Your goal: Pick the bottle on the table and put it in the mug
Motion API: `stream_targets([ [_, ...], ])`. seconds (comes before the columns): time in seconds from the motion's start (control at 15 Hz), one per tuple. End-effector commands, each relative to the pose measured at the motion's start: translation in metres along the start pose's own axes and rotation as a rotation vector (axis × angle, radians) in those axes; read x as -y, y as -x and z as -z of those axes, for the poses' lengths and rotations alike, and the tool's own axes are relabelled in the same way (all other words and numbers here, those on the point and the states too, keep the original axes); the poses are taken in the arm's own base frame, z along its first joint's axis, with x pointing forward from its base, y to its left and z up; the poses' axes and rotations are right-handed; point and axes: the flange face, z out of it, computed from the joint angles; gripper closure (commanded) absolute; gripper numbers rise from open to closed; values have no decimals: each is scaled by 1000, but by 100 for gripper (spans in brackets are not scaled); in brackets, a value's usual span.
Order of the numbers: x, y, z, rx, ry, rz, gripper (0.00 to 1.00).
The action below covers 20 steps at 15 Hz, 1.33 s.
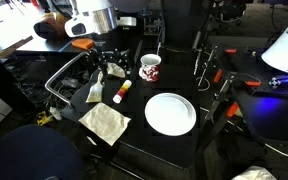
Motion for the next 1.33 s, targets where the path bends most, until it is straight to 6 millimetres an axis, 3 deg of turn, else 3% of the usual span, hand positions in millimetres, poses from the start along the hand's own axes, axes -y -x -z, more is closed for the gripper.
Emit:
stream_targets([
  [0.0, -14, -1, -19, -5, 24, -13, 0],
  [0.47, -26, 5, -55, -6, 7, -49, 0],
  [1.27, -37, 7, -89, -7, -29, -76, 0],
])
